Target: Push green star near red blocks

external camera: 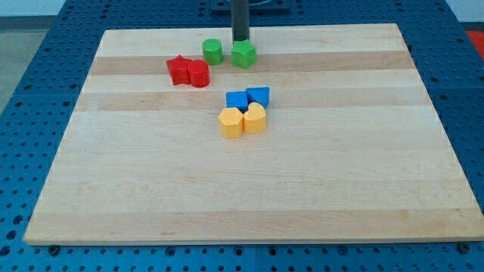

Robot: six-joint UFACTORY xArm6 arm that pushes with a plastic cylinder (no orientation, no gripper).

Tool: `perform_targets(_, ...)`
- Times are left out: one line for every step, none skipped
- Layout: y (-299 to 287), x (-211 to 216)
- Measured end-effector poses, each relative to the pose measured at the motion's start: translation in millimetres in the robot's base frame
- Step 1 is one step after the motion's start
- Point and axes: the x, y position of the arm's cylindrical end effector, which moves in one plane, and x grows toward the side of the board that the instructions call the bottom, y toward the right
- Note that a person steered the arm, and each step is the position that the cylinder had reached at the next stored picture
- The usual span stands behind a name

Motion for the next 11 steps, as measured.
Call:
perform_targets(-38, 9)
perform_targets(-59, 11)
perform_targets(-25, 3)
perform_targets(39, 1)
perform_targets(83, 3)
perform_targets(101, 12)
perform_targets(83, 32)
perform_targets(39, 33)
perform_targets(20, 32)
perform_targets(21, 27)
perform_targets(16, 18)
